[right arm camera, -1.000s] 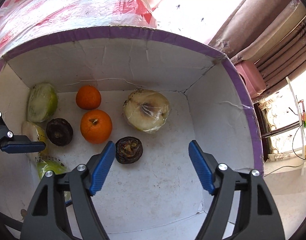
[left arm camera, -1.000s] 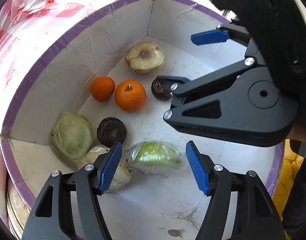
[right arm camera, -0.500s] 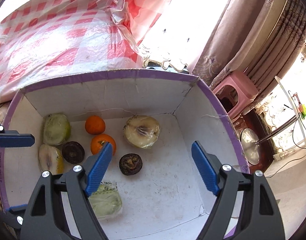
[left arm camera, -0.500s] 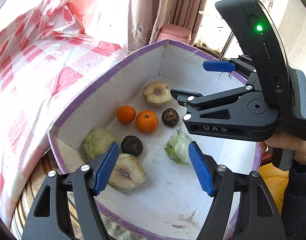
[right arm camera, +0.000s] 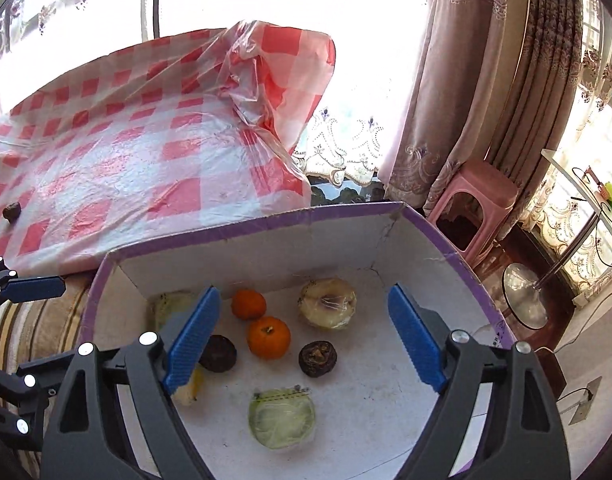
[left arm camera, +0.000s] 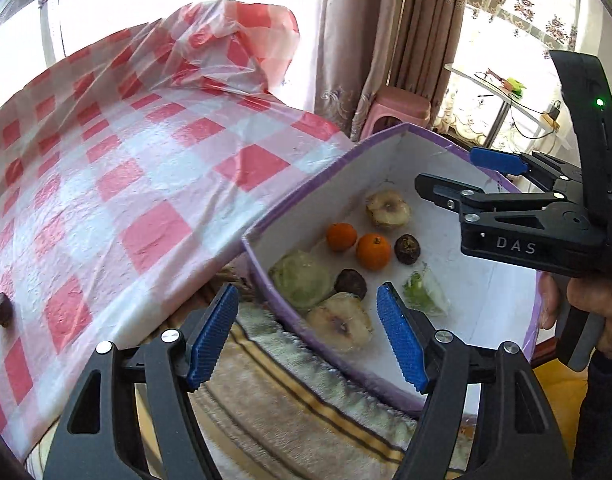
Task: Organize fruits
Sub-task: 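Withdraw both tools from the box back over the table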
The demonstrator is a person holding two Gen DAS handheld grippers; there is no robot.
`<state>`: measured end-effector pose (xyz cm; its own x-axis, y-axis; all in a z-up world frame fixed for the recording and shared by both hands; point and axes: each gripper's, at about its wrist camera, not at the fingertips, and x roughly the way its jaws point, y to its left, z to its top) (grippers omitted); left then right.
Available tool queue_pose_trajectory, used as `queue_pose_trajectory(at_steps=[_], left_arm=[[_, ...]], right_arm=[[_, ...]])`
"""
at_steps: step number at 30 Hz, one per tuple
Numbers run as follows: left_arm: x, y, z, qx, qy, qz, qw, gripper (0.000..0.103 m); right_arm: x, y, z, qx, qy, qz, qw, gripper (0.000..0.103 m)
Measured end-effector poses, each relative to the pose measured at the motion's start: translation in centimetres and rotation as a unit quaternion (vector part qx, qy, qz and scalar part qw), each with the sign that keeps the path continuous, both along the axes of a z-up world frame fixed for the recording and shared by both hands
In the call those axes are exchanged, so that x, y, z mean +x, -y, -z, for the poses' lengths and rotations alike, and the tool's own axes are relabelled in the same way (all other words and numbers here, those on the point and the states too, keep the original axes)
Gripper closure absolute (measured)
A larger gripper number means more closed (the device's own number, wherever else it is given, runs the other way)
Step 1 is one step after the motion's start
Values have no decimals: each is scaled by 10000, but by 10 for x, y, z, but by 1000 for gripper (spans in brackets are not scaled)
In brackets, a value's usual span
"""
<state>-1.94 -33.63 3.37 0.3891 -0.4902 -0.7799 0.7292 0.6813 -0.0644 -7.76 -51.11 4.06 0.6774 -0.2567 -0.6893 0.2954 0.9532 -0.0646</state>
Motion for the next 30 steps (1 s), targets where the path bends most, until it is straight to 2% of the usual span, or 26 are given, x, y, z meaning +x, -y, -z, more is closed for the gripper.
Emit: queue_pose_trajectory(at_steps=[7, 15, 22, 30], left_arm=[[20, -60, -11, 13, 277, -801, 9964, 32], [37, -119, -19, 42, 566, -1423, 9882, 30], [49, -156, -19, -28, 512, -1802, 9823, 30], [63, -208, -20, -181, 424, -2334, 9713, 30]], right_arm=[[13, -42, -11, 19, 348, -394, 9986, 17], [37, -84, -18, 433, 491, -765, 9949, 13], [58, -126, -27, 380, 558, -1111, 9915, 11], [85, -169, -25, 471, 500, -1487, 9865, 11]])
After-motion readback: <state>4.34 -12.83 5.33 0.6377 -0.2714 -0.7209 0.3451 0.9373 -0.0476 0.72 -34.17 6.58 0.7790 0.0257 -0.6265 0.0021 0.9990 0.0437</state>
